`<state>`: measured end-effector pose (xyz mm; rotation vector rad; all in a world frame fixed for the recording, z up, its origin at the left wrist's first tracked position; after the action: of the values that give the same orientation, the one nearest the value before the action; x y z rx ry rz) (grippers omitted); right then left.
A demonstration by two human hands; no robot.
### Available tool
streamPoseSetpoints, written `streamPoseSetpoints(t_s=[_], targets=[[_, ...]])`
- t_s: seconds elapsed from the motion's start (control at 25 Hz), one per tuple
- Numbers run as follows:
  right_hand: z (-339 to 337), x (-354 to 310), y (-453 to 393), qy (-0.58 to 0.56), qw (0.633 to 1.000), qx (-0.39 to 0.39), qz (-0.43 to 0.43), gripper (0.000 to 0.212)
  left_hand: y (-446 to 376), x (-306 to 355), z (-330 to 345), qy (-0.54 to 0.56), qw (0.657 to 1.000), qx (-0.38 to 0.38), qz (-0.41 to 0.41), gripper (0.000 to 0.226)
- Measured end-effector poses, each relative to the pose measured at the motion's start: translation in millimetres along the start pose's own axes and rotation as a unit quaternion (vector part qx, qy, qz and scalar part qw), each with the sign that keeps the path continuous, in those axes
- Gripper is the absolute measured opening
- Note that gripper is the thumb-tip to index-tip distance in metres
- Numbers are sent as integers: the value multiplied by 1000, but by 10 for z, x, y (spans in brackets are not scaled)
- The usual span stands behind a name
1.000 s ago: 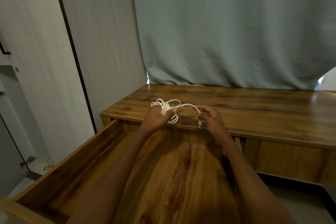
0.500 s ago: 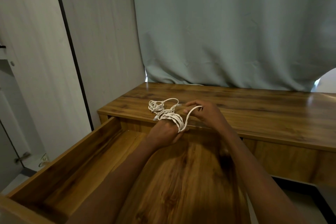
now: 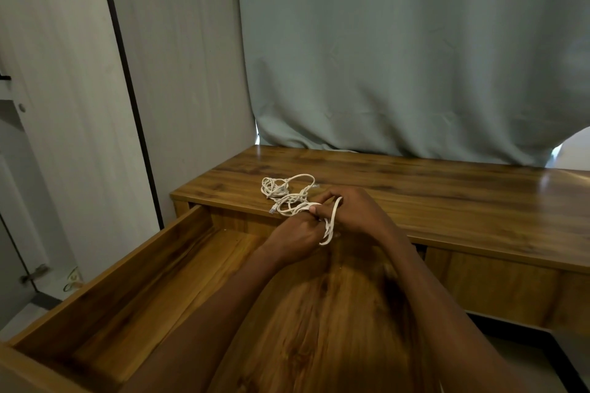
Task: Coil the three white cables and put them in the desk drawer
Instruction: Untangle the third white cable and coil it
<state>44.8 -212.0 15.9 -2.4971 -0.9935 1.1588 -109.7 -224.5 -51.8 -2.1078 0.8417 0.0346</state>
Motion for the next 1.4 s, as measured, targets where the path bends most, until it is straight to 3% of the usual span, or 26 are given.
streamPoseSetpoints(t_s=[0.16, 0.36, 0.56, 0.72, 1.0, 1.08, 1.2, 1.32, 1.4], targets=[[-25, 2, 69, -80, 997, 25, 4, 17, -35, 55, -104, 32, 996, 83, 14, 24], [-26, -83, 121, -160, 986, 39, -22, 12, -74, 67, -238, 36, 991, 127, 8, 25], [18, -141, 92, -262, 964, 44, 3, 9, -127, 3, -297, 22, 986, 168, -1, 23], [1, -162, 9, -257, 965, 55, 11, 10, -157, -76, -323, 19, 986, 160, -46, 24], [-26, -159, 21, -278, 960, 26, 35, 20, -320, 8, -665, 161, 952, 225, -129, 47], [-12, -93, 29, -277, 960, 15, 45, 25, -305, -13, -680, 228, 929, 212, -198, 43], [30, -40, 105, -340, 939, -10, 52, 37, -289, -67, -694, 370, 856, 156, -326, 28], [72, -15, 190, -367, 928, -43, 42, 28, -303, -132, -684, 433, 792, 115, -414, 24], [94, -33, 214, -327, 943, -44, 52, 24, -295, -148, -676, 450, 767, 85, -448, 42]])
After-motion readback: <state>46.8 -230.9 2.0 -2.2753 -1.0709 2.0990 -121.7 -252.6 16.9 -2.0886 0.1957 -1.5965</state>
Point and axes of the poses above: each hand's wrist, its own y-axis away from the middle knuckle, its own z-axis out of the palm, x = y × z, the point moved 2 cm from there along -y, towards the middle knuckle, and after that the axes turned 5 degrees about -z, right-handed, at the moved point
